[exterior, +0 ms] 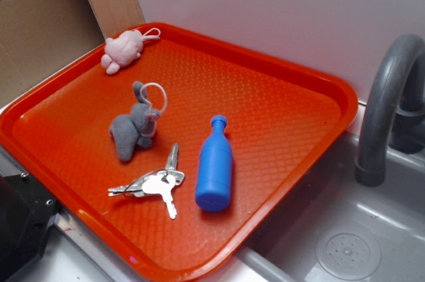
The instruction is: Grab the silver keys.
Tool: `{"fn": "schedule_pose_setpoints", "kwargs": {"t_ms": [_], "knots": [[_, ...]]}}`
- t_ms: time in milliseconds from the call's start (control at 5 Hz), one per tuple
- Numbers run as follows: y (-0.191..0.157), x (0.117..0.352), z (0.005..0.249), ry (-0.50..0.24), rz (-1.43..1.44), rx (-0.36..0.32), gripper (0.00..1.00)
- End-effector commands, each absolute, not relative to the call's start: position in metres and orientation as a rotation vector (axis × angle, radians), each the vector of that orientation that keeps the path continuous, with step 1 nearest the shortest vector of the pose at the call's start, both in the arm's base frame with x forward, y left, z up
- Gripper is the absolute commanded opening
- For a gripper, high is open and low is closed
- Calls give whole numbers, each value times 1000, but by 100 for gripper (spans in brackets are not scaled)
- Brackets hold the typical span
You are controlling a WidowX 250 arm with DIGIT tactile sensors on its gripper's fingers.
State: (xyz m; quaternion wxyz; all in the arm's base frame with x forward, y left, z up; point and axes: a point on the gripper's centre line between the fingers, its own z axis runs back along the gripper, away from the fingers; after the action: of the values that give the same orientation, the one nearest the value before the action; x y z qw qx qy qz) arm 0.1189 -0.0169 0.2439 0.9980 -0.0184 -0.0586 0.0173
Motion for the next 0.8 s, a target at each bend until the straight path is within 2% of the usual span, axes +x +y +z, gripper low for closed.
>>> {"fn": "schedule_pose_setpoints", "kwargs": {"t_ms": [0, 200, 400, 600], "knots": [[-17, 119, 244, -117, 35, -37, 100], [-56, 109, 213, -161, 3, 47, 100], [-82, 104, 200, -171, 71, 67, 100], [-102, 100, 184, -213, 29, 97, 100]]}}
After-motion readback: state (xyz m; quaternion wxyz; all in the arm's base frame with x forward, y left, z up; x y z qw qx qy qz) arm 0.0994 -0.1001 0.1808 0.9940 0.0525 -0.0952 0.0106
